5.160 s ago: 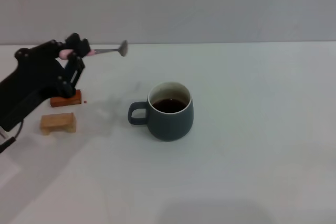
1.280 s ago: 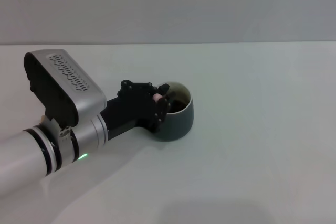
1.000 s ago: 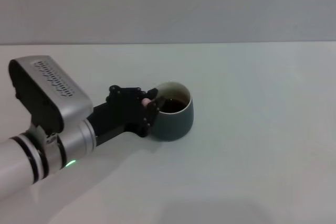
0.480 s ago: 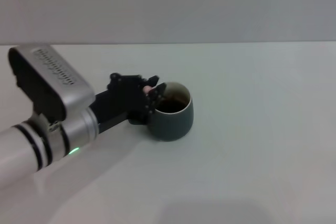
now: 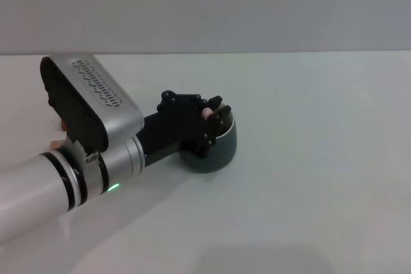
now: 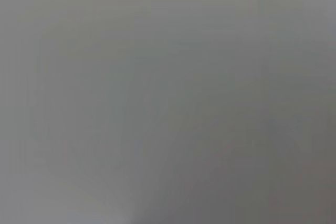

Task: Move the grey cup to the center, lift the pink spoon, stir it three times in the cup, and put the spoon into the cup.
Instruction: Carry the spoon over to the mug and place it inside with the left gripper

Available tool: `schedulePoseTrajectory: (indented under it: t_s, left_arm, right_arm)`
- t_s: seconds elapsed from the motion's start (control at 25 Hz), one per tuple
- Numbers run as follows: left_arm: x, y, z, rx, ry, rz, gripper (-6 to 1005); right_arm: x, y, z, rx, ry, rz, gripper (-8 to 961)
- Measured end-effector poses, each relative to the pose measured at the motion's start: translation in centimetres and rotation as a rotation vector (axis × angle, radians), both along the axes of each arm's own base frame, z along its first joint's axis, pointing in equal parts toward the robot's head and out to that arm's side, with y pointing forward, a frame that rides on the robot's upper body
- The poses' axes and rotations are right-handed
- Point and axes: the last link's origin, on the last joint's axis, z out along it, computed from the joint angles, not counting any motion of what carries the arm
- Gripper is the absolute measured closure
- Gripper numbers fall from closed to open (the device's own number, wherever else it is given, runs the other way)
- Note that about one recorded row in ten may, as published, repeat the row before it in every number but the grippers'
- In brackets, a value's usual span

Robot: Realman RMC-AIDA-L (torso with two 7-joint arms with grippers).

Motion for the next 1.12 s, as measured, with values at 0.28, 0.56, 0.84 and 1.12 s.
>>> schedulePoseTrajectory:
  t_s: [0.28, 0.56, 0.84, 1.12]
  left_arm:
    - [-1.6, -0.8, 0.3, 0.004, 0.008, 0.044, 747]
    - [-2.3, -0.5, 1.2, 0.032, 0.010, 0.067, 742]
    - [-0.7, 0.6, 0.9, 0.040, 0.007, 0.017, 737]
    - [1.1, 1.0, -0.1, 0.028, 0.003, -0.034, 733]
  right_arm:
    - [-0.1, 0.1, -0.1, -0.008, -0.002, 0.006, 954]
    - [-0.1, 0.2, -0.1, -0.011, -0.003, 0.008, 954]
    - [-0.1, 0.2, -0.1, -0.011, -0.004, 0.007, 954]
    - [-0.1, 0.1, -0.1, -0.012, -0.004, 0.005, 954]
